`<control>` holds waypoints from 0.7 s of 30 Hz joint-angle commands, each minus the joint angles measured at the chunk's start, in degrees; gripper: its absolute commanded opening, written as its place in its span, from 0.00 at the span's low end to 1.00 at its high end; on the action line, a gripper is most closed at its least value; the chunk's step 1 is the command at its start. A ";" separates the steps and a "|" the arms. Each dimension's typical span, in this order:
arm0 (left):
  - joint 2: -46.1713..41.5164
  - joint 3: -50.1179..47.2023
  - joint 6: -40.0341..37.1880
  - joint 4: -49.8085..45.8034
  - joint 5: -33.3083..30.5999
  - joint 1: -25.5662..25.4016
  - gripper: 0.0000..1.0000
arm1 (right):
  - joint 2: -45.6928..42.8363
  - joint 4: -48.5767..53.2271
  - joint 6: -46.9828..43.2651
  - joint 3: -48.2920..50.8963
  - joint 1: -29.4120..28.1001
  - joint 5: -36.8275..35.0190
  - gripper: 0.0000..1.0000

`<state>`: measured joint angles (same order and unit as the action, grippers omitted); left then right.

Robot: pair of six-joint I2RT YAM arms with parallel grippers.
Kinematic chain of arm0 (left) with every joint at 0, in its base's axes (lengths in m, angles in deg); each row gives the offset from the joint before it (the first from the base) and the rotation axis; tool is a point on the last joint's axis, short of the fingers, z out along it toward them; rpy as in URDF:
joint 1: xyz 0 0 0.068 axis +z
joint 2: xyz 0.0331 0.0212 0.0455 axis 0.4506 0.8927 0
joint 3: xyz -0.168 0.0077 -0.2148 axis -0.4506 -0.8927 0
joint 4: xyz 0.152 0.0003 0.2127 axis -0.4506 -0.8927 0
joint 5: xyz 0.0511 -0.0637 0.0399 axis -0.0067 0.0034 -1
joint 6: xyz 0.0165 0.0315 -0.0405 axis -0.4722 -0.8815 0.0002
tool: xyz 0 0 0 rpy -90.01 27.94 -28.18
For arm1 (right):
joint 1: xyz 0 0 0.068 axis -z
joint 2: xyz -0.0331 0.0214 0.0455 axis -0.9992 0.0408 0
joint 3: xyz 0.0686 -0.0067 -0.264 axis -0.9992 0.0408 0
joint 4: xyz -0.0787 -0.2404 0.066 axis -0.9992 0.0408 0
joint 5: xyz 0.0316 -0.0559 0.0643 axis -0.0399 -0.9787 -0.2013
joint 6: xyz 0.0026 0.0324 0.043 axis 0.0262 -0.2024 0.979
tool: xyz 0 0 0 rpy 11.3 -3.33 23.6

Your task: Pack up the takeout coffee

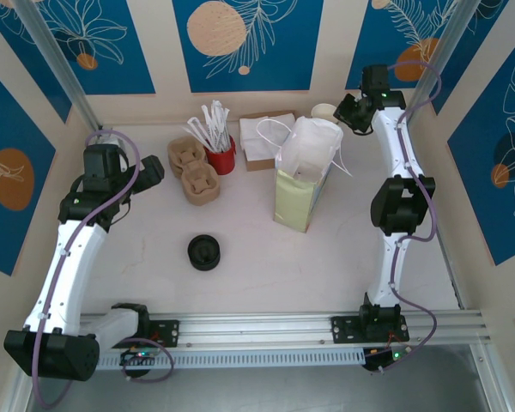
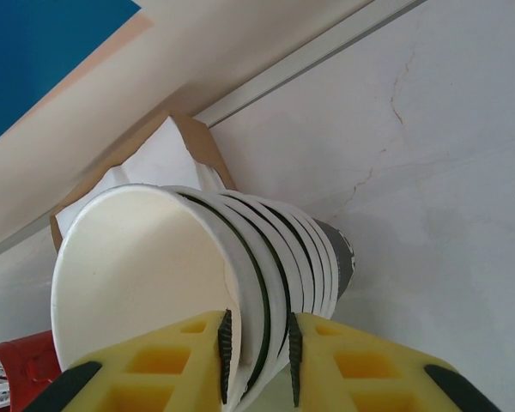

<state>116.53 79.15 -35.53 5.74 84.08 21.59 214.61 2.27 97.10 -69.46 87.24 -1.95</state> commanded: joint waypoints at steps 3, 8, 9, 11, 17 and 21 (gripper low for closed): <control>-0.18 1.76 0.81 -0.85 -0.61 -0.52 1.00 | 1.20 0.44 -0.63 -2.00 -0.54 0.06 0.23; -0.19 1.73 0.87 -1.02 -0.83 -0.51 1.00 | 1.44 0.37 -0.82 -2.56 -0.58 0.14 0.17; -0.18 1.71 0.90 -1.11 -0.83 -0.48 1.00 | 1.50 0.39 -0.82 -2.76 -0.63 0.07 0.16; -0.09 1.72 0.98 -1.20 -0.74 -0.52 1.00 | 1.47 0.59 -0.95 -3.01 -0.64 0.06 0.14; 0.21 1.97 0.99 -1.37 -0.74 -0.52 1.00 | 1.47 1.61 -1.38 -4.64 -0.64 0.05 0.07; 0.43 2.63 0.96 -1.55 -0.65 -0.50 1.00 | 1.30 3.41 -1.52 -7.33 -0.63 0.05 0.04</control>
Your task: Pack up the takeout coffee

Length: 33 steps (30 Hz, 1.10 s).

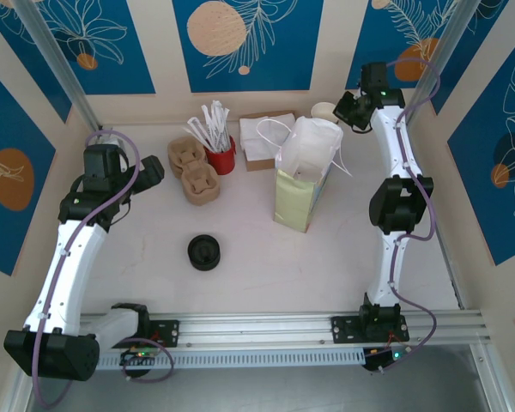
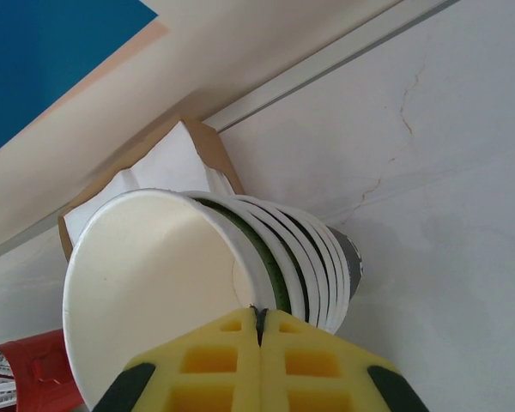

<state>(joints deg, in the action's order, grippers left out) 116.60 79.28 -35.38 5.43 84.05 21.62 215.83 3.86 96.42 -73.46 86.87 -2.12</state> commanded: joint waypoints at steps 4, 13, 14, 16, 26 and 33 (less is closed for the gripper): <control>0.63 3.32 0.84 -1.47 -0.46 -0.54 1.00 | -0.52 3.47 -0.95 -6.48 -0.33 0.80 0.02; 0.63 5.47 0.88 -2.47 0.16 -0.54 1.00 | -6.91 4.24 -0.67 -8.72 -0.04 1.20 0.00; 0.61 5.78 0.92 -2.65 0.16 -0.54 1.00 | -7.74 4.40 -0.67 -9.08 0.11 1.07 0.00; 0.47 6.31 0.84 -2.97 0.24 -0.54 1.00 | -9.67 4.67 -0.58 -9.58 0.48 0.86 0.00; -0.76 8.44 0.98 -3.52 2.07 -0.54 1.00 | -20.25 6.46 -1.76 -7.75 3.50 0.32 0.00; -1.41 7.96 1.94 -3.28 4.04 -0.54 1.00 | -32.29 6.69 -3.13 6.47 7.57 0.01 0.00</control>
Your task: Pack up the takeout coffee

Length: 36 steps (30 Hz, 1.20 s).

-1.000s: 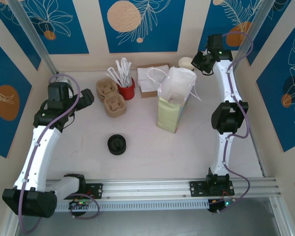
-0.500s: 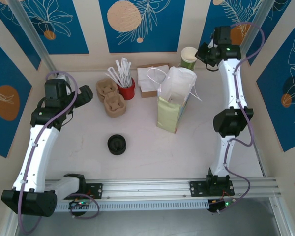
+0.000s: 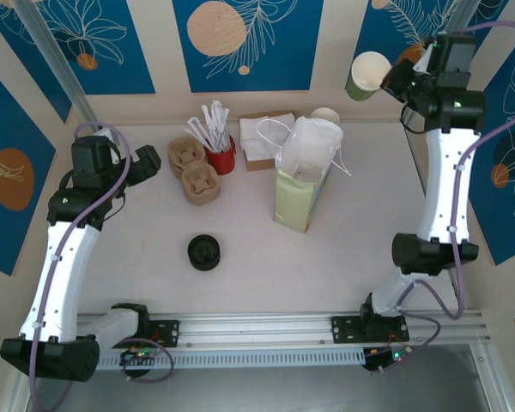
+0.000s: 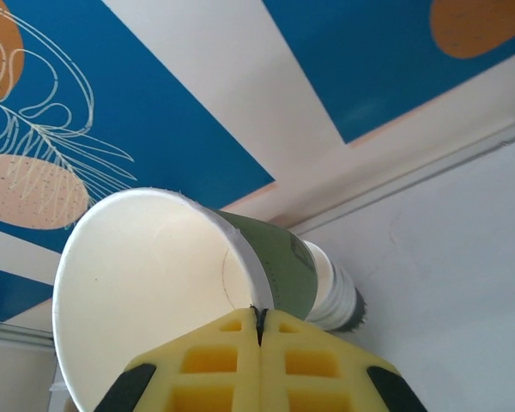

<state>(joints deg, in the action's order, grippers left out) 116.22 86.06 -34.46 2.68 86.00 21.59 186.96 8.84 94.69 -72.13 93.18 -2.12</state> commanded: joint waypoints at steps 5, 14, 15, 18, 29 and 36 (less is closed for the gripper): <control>-1.38 -0.24 1.71 0.04 4.73 -0.51 1.00 | -15.60 -2.16 -1.38 22.73 4.92 0.17 0.00; -2.82 -3.20 1.32 0.37 8.36 -0.69 0.99 | -32.21 -0.92 -2.73 46.34 9.05 0.99 0.00; -3.11 -3.55 1.37 0.34 8.48 -0.71 0.99 | -33.91 -0.71 -2.73 48.83 9.03 1.48 0.00; -4.11 -4.84 1.80 0.32 8.74 -0.85 0.98 | -38.11 0.09 -2.31 55.35 9.05 3.11 0.00; -7.18 -11.20 3.43 0.13 9.20 -1.99 0.97 | -48.96 0.76 1.25 71.73 2.14 5.57 0.00; -7.68 -13.95 4.14 -0.16 8.64 -3.89 0.97 | -53.55 -1.06 7.08 79.42 -11.54 2.58 0.00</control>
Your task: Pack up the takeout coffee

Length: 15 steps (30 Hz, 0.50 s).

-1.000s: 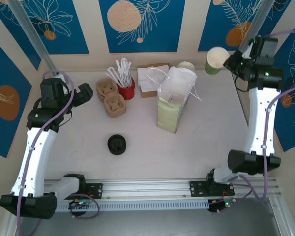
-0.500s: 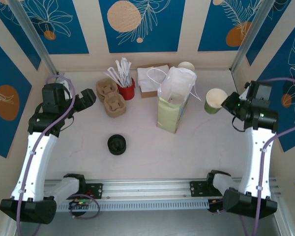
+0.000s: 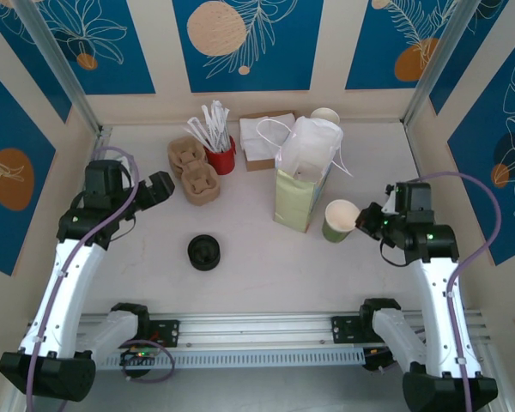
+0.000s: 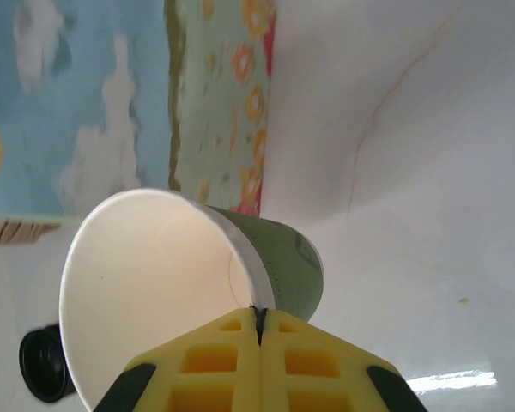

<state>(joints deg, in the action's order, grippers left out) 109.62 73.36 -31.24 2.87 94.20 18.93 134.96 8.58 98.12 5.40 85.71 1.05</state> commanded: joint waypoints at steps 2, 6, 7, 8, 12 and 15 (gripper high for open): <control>-0.86 -1.97 1.27 -0.27 -0.11 -2.26 0.96 | -2.18 -1.13 5.88 3.43 -8.67 -2.83 0.00; 0.27 -2.94 1.51 -0.44 -1.74 -5.26 0.96 | -3.66 -3.74 10.14 6.63 -18.25 -5.62 0.00; 0.61 -3.22 1.46 -0.53 -2.20 -6.02 0.96 | -4.06 -4.72 11.30 7.42 -20.59 -6.42 0.00; 0.97 -3.37 1.64 -0.60 -2.55 -6.65 0.96 | -4.30 -5.70 12.02 8.02 -22.55 -6.47 0.00; 2.62 -3.83 1.13 -0.36 -1.38 -9.55 0.96 | -3.85 -7.70 14.82 8.91 -30.60 -9.59 0.00; 3.66 -4.09 -0.22 -0.52 -1.37 -12.17 0.94 | -3.28 -10.51 16.94 9.96 -35.60 -12.23 0.00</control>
<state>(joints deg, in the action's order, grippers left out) 112.75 69.99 -30.50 2.78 92.84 8.61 131.64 1.76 111.09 14.27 53.25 -7.15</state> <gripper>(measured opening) 0.946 0.061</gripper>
